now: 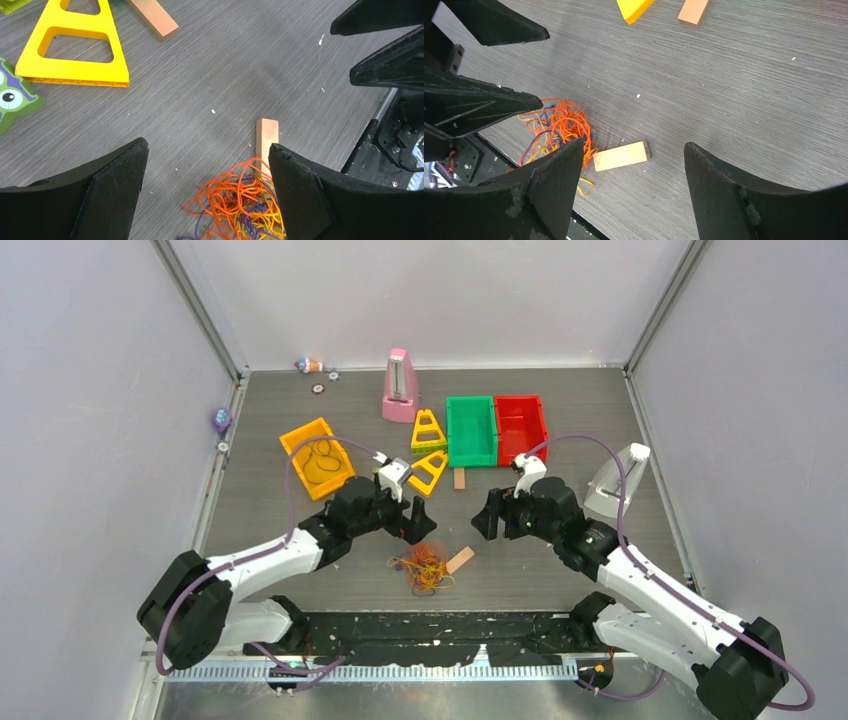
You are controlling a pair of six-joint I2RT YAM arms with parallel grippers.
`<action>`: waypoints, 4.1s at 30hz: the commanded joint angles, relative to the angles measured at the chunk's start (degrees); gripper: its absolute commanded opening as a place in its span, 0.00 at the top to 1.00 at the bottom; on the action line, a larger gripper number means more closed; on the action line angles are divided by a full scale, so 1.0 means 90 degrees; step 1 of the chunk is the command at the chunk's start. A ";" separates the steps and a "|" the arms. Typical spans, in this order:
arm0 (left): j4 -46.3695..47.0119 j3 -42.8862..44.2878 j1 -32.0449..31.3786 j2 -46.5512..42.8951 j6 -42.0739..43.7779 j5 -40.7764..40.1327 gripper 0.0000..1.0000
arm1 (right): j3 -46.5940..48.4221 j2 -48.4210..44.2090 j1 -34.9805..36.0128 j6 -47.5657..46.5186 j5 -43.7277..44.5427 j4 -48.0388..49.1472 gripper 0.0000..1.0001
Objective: Untangle the cables
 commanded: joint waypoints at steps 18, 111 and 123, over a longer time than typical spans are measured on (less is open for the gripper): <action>-0.0558 -0.0570 -0.0058 -0.0729 -0.0285 -0.0017 0.19 | -0.0133 0.2204 0.0615 0.0096 -0.1685 0.2455 0.41; -0.1099 -0.0170 -0.0047 0.0237 -0.0129 0.0432 0.12 | 0.1654 0.2471 0.1428 -0.2279 0.0046 -0.0775 0.03; -0.1299 -0.0016 -0.0065 0.0456 -0.0080 0.0364 0.14 | 0.1784 0.3510 0.1532 -0.2535 0.0117 -0.0748 0.46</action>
